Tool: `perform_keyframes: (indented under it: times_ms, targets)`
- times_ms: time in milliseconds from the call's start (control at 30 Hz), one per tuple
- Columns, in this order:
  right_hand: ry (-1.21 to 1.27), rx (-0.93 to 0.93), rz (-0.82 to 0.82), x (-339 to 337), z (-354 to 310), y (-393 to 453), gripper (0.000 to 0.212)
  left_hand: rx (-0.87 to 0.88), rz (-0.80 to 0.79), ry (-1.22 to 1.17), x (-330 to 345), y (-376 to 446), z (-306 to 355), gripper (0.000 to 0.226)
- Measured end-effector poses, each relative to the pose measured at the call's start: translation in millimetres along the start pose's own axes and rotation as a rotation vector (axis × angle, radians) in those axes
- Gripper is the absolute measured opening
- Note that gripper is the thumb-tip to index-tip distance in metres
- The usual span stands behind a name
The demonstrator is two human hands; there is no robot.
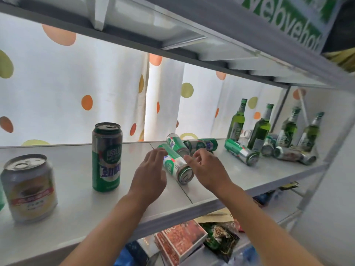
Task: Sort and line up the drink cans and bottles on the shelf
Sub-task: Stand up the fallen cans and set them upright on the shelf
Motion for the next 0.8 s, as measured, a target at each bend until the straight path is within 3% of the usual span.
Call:
perform_keyframes:
  times_ms: [133,233,500,800]
  targets:
    - [-0.059,0.056,-0.061,18,4,2,0.08,-0.069,0.026,0.031,1,-3,-12,0.055]
    - [-0.051,0.076,-0.089,33,12,-2,0.092,-0.108,0.027,0.041,1,-3,-16,0.054]
    - [0.142,-0.055,0.092,50,23,-6,0.074,0.014,-0.029,0.098,5,-4,-8,0.051]
    - [0.365,-0.104,0.159,10,-8,25,0.045,-0.055,0.06,0.041,0,-1,-11,0.054]
Point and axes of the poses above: each hand's wrist, its own y-axis towards the middle knuckle, its own x-axis out of the palm, z = x × y, the point moved 1 cm from there along y, towards the middle knuckle, and after that the axes turned 14 degrees about y, right-handed, at the moved point
